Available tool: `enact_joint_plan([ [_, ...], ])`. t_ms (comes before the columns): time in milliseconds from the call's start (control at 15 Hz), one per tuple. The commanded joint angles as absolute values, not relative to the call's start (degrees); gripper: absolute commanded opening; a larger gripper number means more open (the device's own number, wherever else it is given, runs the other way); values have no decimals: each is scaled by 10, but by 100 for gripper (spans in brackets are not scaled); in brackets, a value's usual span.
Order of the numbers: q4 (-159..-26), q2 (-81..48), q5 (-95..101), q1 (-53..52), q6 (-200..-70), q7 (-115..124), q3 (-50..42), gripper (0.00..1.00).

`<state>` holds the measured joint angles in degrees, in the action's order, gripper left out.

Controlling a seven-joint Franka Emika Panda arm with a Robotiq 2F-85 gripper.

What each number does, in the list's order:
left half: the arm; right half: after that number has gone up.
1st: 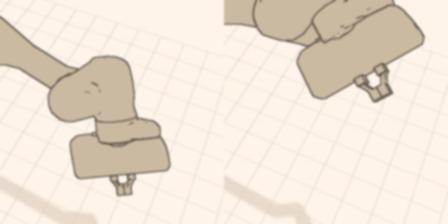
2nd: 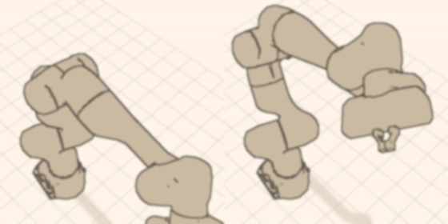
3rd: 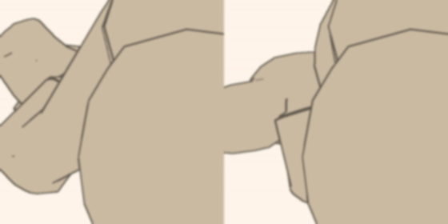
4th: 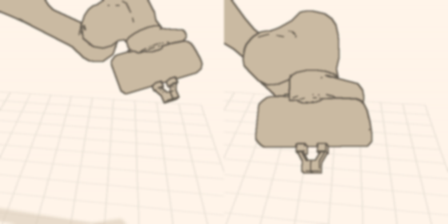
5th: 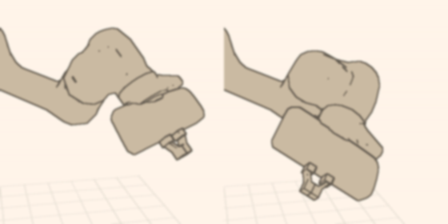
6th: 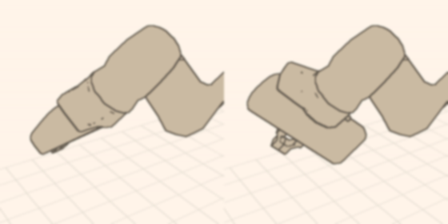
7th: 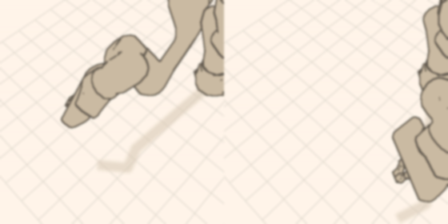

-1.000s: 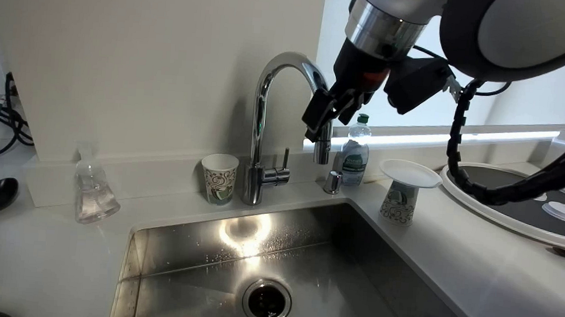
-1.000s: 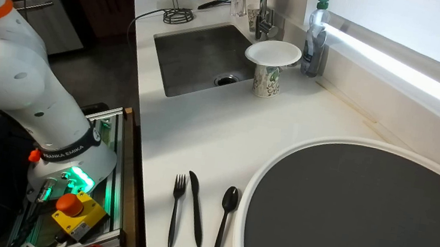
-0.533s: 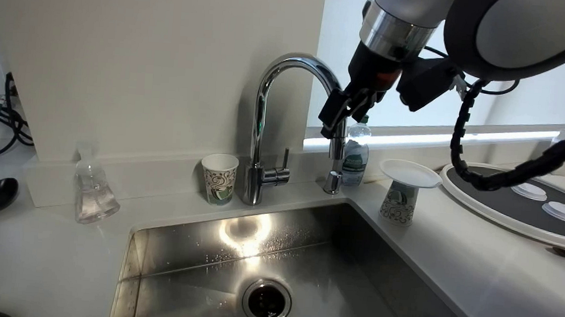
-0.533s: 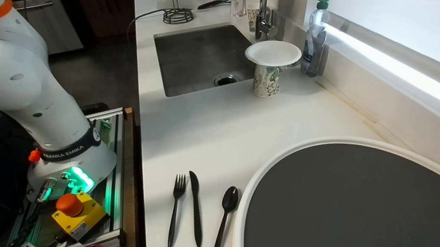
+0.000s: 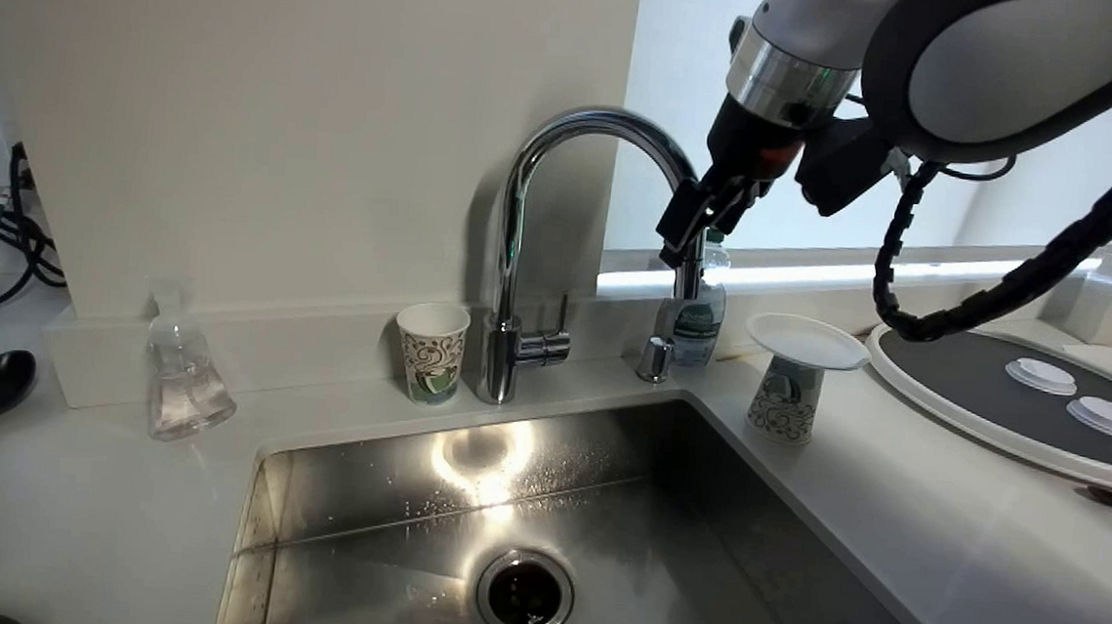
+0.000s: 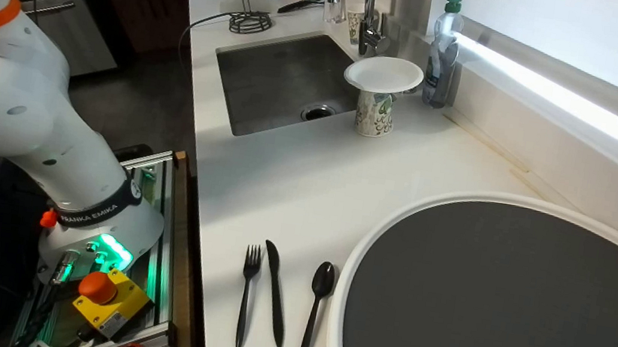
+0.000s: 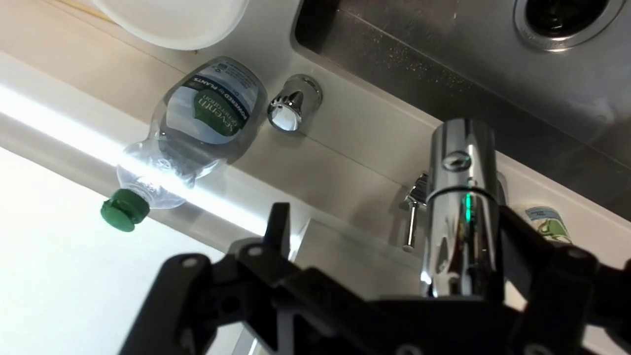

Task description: Move the tap to the left and put the cup on top of the other cup

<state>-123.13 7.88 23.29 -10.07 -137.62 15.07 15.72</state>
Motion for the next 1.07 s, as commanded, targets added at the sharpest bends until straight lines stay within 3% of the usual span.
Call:
enact_joint_plan([
  [0, -1217, 53, 261, -94, -1393, 146, 152, 100],
  [1000, -1158, -2, 305, -91, -1396, 119, 120, 100],
])
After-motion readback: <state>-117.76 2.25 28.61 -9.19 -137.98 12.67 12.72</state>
